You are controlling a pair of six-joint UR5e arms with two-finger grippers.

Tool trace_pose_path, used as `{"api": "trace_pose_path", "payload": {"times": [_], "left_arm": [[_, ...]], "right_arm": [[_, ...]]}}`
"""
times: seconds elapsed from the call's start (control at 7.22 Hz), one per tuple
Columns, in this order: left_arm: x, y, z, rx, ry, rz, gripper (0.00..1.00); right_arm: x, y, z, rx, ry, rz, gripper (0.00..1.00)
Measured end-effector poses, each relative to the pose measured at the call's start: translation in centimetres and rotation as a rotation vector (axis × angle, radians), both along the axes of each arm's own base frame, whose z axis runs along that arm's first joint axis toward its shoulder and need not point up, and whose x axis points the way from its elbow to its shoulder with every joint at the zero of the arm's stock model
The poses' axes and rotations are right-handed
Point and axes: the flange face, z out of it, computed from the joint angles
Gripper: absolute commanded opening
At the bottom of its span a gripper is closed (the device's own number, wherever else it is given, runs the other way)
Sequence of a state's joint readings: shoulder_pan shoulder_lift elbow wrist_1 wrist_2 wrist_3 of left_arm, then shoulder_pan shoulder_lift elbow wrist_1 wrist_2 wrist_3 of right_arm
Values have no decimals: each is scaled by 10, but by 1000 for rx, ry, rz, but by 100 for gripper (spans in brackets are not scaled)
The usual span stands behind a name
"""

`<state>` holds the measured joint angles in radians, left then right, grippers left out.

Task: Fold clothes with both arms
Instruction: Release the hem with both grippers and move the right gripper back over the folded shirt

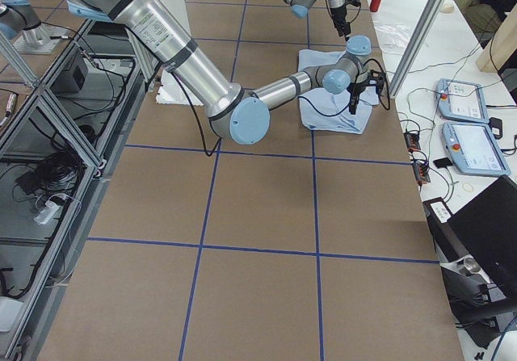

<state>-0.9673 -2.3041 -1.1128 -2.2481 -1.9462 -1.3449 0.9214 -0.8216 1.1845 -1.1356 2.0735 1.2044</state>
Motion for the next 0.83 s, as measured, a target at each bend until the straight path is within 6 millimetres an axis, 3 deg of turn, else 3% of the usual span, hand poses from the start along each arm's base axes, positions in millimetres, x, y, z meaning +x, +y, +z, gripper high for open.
{"api": "trace_pose_path", "payload": {"times": [0.28,0.42,0.55,0.69,0.83], "left_arm": [[-5,7,-8,12,12,-2,99],[-8,11,-13,13,14,-3,99],[-10,14,-18,14,14,-3,99],[-11,15,-21,15,15,-3,99],[-12,16,-21,14,15,-3,99]], "right_arm": [[-19,55,32,7,-1,-52,98],[-24,73,41,7,0,-72,95],[-29,85,46,6,1,-88,68],[-36,94,49,5,2,-104,31],[-39,100,51,3,2,-116,0]]}}
